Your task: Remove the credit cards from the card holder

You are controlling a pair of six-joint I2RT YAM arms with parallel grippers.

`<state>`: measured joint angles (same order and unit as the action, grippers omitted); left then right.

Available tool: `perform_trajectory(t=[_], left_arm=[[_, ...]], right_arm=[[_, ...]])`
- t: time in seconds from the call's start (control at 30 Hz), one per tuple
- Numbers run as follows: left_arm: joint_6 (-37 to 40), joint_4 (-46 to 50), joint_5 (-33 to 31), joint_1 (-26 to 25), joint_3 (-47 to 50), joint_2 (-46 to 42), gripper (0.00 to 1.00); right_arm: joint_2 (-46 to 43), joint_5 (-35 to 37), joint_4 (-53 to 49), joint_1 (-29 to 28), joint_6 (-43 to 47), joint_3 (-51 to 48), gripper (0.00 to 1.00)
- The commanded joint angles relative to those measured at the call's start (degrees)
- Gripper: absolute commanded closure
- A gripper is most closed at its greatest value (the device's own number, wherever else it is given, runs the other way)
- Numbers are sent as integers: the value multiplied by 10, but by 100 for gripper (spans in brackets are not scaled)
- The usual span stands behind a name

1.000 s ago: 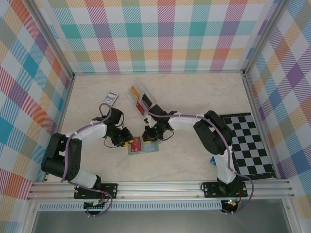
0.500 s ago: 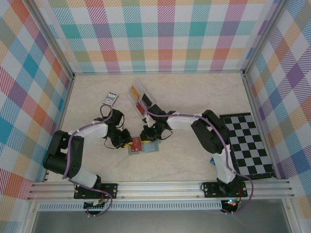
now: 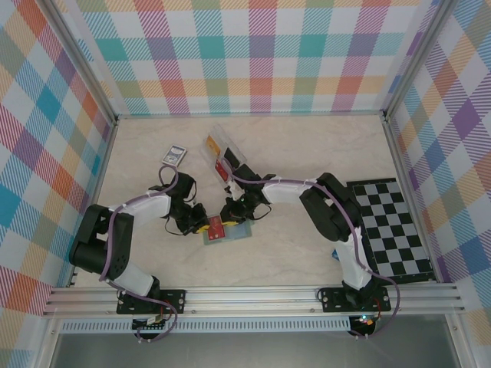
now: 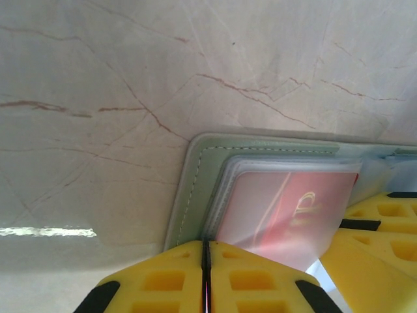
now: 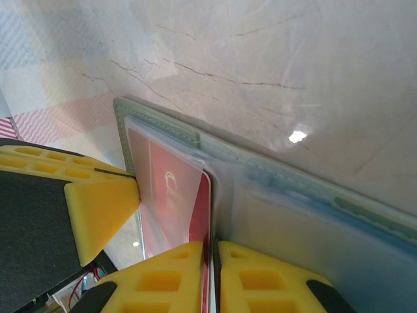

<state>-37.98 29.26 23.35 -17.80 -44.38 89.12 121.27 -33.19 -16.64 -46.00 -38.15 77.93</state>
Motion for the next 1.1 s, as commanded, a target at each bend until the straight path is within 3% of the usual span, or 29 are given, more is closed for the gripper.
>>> perform_trajectory(t=[0.0, 0.27, 0.57, 1.07], left_arm=[[13, -11, 17, -5, 16, 25, 91], [21, -19, 30, -7, 16, 28, 93], [26, -31, 45, -12, 14, 25, 93], [21, -37, 44, -15, 19, 21, 92]], right_arm=[[18, -33, 12, -3, -1, 9, 86], [20, -54, 34, -4, -5, 2, 85], [21, -50, 17, -12, 15, 12, 90], [5, 85, -111, -47, 62, 73, 85]])
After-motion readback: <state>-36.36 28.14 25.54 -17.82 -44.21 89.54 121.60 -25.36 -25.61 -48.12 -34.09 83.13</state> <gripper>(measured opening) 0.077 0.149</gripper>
